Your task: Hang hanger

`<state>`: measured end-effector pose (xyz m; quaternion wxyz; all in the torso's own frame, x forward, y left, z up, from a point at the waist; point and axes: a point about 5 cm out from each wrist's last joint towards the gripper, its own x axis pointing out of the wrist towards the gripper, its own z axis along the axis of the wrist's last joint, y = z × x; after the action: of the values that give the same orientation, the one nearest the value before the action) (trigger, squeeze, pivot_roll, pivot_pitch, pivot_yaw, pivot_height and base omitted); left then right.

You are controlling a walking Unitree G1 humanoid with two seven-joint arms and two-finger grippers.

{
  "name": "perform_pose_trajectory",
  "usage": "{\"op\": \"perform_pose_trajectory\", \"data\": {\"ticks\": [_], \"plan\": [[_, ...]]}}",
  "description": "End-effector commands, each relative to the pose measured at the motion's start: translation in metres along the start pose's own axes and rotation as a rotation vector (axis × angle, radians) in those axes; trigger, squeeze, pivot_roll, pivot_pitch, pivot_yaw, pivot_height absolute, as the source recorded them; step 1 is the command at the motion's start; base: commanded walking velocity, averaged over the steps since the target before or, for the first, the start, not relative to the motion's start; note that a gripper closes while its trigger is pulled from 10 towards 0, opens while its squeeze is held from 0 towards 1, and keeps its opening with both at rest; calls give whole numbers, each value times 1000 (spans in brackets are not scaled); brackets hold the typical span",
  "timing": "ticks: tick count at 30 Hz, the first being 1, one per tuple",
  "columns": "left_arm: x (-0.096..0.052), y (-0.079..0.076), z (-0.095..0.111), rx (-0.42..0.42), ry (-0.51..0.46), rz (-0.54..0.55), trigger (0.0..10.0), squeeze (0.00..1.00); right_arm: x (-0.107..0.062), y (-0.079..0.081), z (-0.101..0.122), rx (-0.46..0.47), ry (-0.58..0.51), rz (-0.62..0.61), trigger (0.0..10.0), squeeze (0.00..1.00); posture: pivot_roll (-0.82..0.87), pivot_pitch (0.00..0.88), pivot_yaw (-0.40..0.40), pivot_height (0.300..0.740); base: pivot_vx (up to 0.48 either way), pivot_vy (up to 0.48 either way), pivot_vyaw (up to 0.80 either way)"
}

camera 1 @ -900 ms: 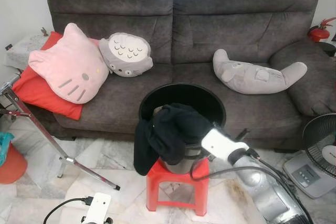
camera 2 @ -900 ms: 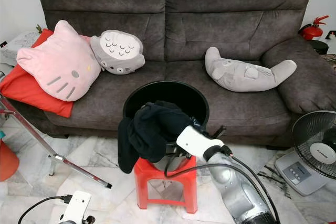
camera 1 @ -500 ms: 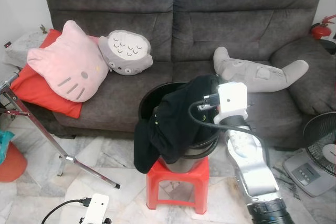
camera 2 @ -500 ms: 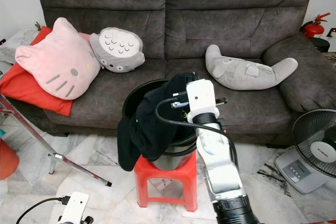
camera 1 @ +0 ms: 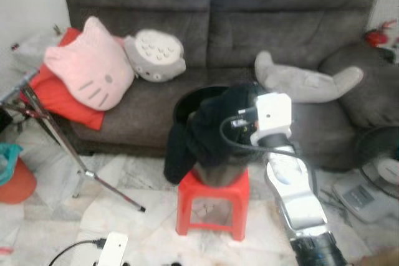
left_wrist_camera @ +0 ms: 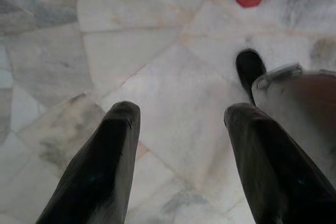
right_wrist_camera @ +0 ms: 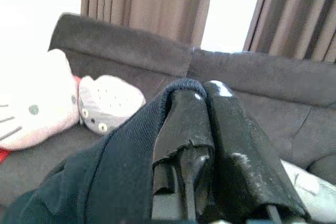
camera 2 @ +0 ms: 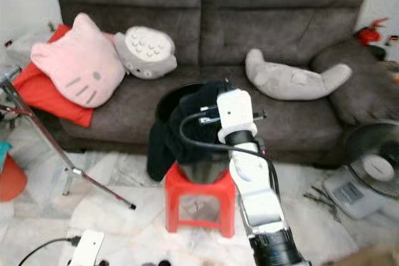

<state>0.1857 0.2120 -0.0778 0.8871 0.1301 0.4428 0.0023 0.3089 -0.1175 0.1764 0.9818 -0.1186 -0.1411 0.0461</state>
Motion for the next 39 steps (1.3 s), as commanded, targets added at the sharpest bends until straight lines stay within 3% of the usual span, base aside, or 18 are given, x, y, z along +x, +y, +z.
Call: {"op": "perform_pose_trajectory", "data": {"ticks": [1, 18, 21, 39], "plan": [[-3, 1, -13, -8, 35, 8, 10000, 0, 4, 3, 8, -9, -38, 10, 10000, 0, -78, 0, 64, 740, -262, 0, 0], [-3, 1, -13, -17, 36, 8, 10000, 0, 6, 3, 16, -42, -101, 21, 10000, 0, -72, 0, 61, 740, -268, 0, 0], [-3, 0, -13, -17, 37, 7, 10000, 0, 5, 7, 16, -96, -108, 51, 10000, 0, -76, 0, 61, 740, -289, 0, 0], [-2, 0, -11, -23, 30, 9, 10000, 0, 6, 12, 19, -84, -122, 72, 10000, 0, -73, 0, 58, 740, -301, 0, 0]]}}
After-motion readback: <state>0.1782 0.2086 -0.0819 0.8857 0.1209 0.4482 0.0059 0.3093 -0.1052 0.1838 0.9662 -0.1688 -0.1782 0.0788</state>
